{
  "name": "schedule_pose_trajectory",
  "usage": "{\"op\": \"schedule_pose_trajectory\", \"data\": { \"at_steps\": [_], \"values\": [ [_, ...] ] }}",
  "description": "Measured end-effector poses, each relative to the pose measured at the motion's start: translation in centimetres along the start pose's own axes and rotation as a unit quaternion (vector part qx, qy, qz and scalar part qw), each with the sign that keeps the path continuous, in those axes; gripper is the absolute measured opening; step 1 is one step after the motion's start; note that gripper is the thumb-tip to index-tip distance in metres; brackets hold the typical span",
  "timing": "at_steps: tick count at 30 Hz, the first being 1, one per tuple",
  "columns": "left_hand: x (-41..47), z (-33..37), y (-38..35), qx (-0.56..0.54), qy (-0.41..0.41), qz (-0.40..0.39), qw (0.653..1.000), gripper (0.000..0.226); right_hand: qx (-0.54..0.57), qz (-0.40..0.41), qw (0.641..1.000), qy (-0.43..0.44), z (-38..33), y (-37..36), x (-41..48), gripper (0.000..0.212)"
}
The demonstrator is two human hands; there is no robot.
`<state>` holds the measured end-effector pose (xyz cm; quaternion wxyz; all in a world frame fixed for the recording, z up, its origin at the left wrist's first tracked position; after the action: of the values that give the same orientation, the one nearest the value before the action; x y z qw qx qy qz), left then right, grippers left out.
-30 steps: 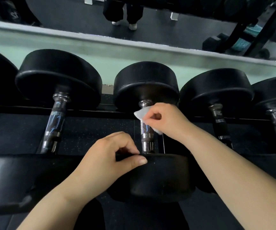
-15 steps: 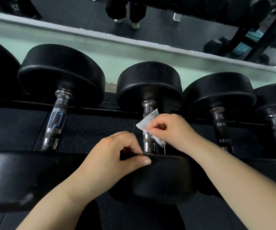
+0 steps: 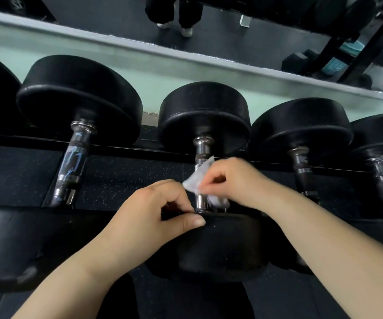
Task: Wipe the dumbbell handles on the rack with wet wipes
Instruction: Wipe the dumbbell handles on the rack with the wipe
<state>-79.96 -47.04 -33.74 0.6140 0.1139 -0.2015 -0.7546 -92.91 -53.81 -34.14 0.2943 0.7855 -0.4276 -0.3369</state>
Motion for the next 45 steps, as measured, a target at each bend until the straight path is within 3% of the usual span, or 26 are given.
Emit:
{"op": "schedule_pose_trajectory", "data": {
  "at_steps": [3, 9, 12, 15, 17, 20, 23, 26, 28, 31, 34, 37, 42, 45],
  "values": [
    [-0.1, 0.1, 0.0, -0.008, 0.003, -0.002, 1.000, 0.039, 0.018, 0.119, 0.993, 0.005, -0.4, 2.0, 1.2, 0.008],
    [0.1, 0.1, 0.0, -0.021, 0.009, 0.001, 1.000, 0.038, -0.070, -0.084, 0.993, 0.039, -0.2, -1.1, -1.0, 0.003],
    [0.1, 0.1, 0.0, -0.018, -0.005, 0.001, 1.000, 0.042, 0.073, -0.031, 0.997, 0.012, 0.1, 0.5, -1.1, 0.021],
    [0.1, 0.0, 0.1, -0.026, -0.023, 0.022, 0.999, 0.053, 0.285, -0.024, 0.958, -0.021, -0.2, 1.5, -1.8, 0.026],
    [0.2, 0.0, 0.6, -0.053, -0.020, 0.056, 0.997, 0.063, 0.305, -0.044, 0.951, -0.002, -1.1, 1.5, -2.6, 0.025],
    [0.4, 0.3, 1.4, -0.097, -0.005, 0.081, 0.992, 0.060, 0.280, -0.046, 0.958, 0.026, -2.3, 1.6, -3.2, 0.027],
    [0.4, 1.0, 0.9, -0.068, -0.005, 0.036, 0.997, 0.029, 0.286, -0.009, 0.958, 0.021, -2.6, 1.1, -3.4, 0.026],
    [0.6, 0.2, 1.6, -0.069, 0.086, 0.093, 0.990, 0.013, 0.308, 0.038, 0.951, -0.003, -2.2, 0.8, -3.5, 0.027],
    [0.9, -0.6, 2.5, -0.078, 0.156, 0.127, 0.976, 0.020, 0.301, 0.108, 0.947, -0.037, -1.0, 1.3, -4.1, 0.030],
    [2.4, 0.1, 4.9, -0.022, 0.165, 0.144, 0.975, 0.024, 0.271, 0.208, 0.936, -0.082, 1.2, 1.2, -5.9, 0.031],
    [4.7, 0.7, 6.9, 0.105, 0.154, 0.132, 0.974, 0.027, 0.291, 0.253, 0.915, -0.116, 2.2, -0.6, -7.2, 0.030],
    [6.5, -0.5, 6.0, 0.134, 0.187, 0.092, 0.969, 0.035, 0.302, 0.276, 0.902, -0.136, 2.6, -0.8, -7.4, 0.028],
    [7.3, -1.8, -0.5, -0.070, 0.267, -0.024, 0.961, 0.011, 0.268, 0.278, 0.911, -0.142, 2.6, -0.6, -7.5, 0.027],
    [7.4, -2.3, -2.4, -0.184, 0.297, -0.025, 0.937, 0.028, 0.263, 0.281, 0.911, -0.148, 2.6, -0.6, -7.5, 0.028]
  ]
}}
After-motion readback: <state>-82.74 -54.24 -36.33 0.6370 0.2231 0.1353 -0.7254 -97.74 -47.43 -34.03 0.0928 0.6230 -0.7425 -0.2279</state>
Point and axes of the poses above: each hand's wrist, its own x-axis towards the middle knuckle, its own y-axis out of the back of the hand, z = x × y, the point moved 6 cm from there along x, towards the middle knuckle, and after that the axes turned 2 degrees about z, right-handed, at the moved point
